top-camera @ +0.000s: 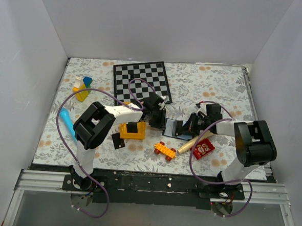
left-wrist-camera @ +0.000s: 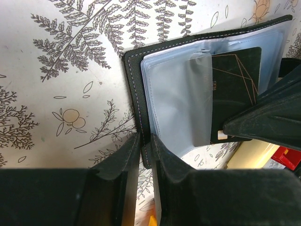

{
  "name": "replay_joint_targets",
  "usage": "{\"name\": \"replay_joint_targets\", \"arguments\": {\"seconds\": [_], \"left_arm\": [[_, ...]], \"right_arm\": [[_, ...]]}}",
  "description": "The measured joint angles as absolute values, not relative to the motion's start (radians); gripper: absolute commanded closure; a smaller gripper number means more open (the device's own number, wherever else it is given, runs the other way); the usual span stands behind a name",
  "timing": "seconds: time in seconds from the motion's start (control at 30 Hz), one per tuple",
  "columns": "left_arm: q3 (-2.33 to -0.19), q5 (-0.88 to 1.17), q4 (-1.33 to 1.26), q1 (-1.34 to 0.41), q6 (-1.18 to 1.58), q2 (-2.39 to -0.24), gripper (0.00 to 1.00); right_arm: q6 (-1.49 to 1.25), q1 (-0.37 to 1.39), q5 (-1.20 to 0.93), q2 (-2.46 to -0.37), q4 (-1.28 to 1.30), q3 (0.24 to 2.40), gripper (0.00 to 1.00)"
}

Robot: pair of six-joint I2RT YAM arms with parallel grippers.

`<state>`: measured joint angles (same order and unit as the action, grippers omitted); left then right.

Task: Put the credit cards into the card holder
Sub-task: Insert the credit card into the card holder.

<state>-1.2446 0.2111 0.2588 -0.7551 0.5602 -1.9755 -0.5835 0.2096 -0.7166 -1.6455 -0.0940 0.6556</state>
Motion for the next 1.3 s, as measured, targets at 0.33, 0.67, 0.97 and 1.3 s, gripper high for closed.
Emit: {"name": "replay_joint_targets", "arguments": {"seconds": [0.33,0.67,0.97,1.3], "left_arm": [[-1.246,0.212,0.26,-0.755,0.559,-1.977,0.86],[-1.246,0.218,0.253,-0.754,0.558,-1.98,0.86],[-1.246,0.227,0.244,-0.756,0.56,-1.982,0.86],[-1.246,0.229,0.242,-0.756,0.56,-1.983,0.86]], "right_arm": [[-0.654,0.21,-0.753,-1.691,-0.182,0.643,0.97],[-0.682,0.22,-0.74,-1.678,-0.19,0.639,0.49],[-0.601,0.226,-0.641,-1.525,0.022,0.698,0.45],[-0.496,0.226,-0.437,-1.466,0.271,0.781,0.57]]}}
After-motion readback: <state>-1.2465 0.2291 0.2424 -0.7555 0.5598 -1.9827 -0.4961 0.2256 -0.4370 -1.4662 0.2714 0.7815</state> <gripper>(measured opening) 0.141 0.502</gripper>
